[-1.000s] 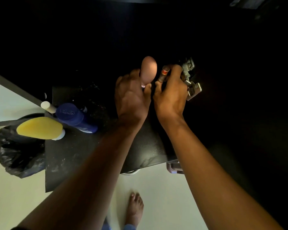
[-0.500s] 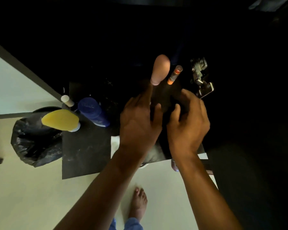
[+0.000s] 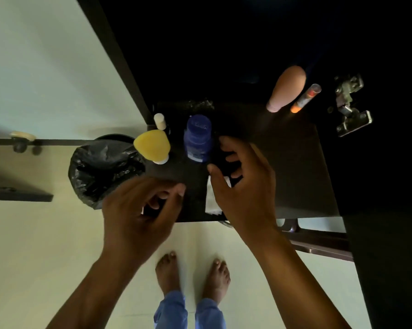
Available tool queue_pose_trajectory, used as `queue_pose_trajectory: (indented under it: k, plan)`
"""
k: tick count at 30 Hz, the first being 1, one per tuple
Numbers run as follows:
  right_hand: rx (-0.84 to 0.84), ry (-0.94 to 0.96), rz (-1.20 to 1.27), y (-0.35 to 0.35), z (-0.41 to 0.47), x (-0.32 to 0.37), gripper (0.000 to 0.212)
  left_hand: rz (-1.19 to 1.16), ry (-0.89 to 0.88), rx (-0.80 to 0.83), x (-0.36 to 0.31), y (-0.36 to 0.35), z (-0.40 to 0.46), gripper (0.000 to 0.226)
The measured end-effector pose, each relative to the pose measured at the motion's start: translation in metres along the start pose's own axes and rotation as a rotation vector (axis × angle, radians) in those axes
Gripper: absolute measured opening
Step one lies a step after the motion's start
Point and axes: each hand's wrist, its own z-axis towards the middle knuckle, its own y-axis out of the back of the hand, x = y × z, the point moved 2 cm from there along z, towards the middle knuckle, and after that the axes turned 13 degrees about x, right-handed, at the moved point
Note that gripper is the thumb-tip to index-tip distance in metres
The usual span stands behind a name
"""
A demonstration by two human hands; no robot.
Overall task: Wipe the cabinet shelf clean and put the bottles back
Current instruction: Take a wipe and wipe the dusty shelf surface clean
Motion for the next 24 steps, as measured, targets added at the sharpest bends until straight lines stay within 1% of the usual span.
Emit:
queue_pose_trajectory:
  k: [3,5,7,9,11,15,19,22,24]
  plan:
    - [0.067,-0.003,-0.01,-0.008,0.008,0.002,0.055,-0.048,0.159,-0.108,0.023,0.012,-0.005,0.021]
    - [0.083,-0.031,-0.011,-0.011,0.013,0.003,0.054,-0.069,0.232,-0.141,0.041,0.012,-0.003,0.026]
    - [0.088,-0.058,-0.01,-0.013,0.018,0.004,0.049,-0.082,0.252,-0.123,0.055,0.009,0.005,0.039]
    - [0.083,-0.071,-0.017,-0.016,0.022,0.005,0.043,-0.067,0.234,-0.09,0.059,0.005,0.015,0.051]
    - [0.078,-0.079,-0.032,-0.02,0.024,0.005,0.039,-0.029,0.221,-0.061,0.058,0.002,0.024,0.056]
    - [0.069,-0.086,-0.04,-0.023,0.025,0.003,0.035,0.012,0.215,-0.012,0.059,-0.006,0.035,0.052]
    - [0.04,-0.068,-0.039,-0.024,0.022,0.005,0.033,0.047,0.239,-0.079,0.051,-0.01,0.035,0.04]
    - [0.006,-0.061,-0.025,-0.018,0.018,0.006,0.032,0.061,0.24,-0.097,0.035,-0.01,0.033,0.043]
    - [-0.057,-0.074,-0.015,-0.005,0.016,0.005,0.026,0.071,0.17,-0.098,0.016,-0.012,0.037,0.046]
